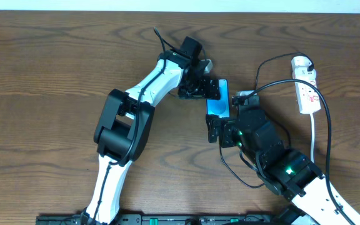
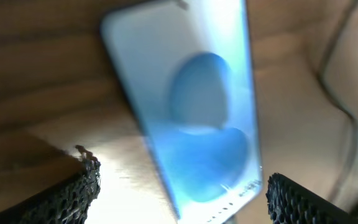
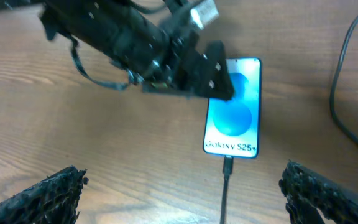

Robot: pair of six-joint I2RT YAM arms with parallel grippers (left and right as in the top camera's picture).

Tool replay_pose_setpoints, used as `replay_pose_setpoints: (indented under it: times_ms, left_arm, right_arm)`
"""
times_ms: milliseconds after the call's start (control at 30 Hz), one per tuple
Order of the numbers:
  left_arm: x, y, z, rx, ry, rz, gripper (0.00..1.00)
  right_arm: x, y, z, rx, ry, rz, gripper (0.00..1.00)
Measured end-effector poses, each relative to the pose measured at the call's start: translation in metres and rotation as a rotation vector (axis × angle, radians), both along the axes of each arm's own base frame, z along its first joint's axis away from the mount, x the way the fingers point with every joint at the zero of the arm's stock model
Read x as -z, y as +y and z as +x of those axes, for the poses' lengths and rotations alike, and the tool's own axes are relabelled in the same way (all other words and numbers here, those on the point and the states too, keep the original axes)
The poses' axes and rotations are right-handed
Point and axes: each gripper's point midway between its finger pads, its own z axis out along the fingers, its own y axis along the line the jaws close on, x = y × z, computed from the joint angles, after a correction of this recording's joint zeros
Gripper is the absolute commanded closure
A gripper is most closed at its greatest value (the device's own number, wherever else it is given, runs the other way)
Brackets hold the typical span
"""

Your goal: Plug charger to phone and switch on socket

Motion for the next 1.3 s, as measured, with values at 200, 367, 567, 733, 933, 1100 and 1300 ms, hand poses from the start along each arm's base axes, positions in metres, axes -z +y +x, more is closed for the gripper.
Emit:
replay_pose_setpoints:
  times_ms: [200, 367, 567, 733, 933, 1100, 1300]
  left_arm:
    - [0.007, 0.06, 0.022, -0.112, -0.029, 0.185, 0.09]
    - [0.01, 0.146, 0.035, -0.263, 0.022, 0.332, 0.09]
    - [-0.016, 0.236, 0.035, -0.44, 0.059, 0.392, 0.09]
    - [-0.116, 0.292, 0.029, -0.599, -0.08, 0.341, 0.09]
    - [-0.225, 0.317, -0.039, -0.708, -0.183, 0.249, 0.03]
    - [-0.272, 0.306, -0.106, -0.709, -0.217, 0.219, 0.03]
    - [-0.305, 0.273, -0.157, -0.539, -0.444, 0.188, 0.03]
  right_arm:
    - [0.014, -0.008, -0.01, -0.001, 0.059, -0.047, 0.01]
    - [0.017, -0.009, -0.011, -0.001, 0.072, -0.057, 0.01]
    - [0.013, -0.005, -0.006, -0.001, 0.052, -0.042, 0.01]
    - [0.02, 0.003, 0.003, 0.0, 0.051, -0.041, 0.01]
    - [0.044, 0.017, 0.02, -0.001, 0.078, -0.062, 0.01]
    - [0.07, 0.023, 0.028, -0.001, 0.123, -0.098, 0.01]
    - [0.092, 0.011, 0.033, 0.035, 0.173, -0.154, 0.09]
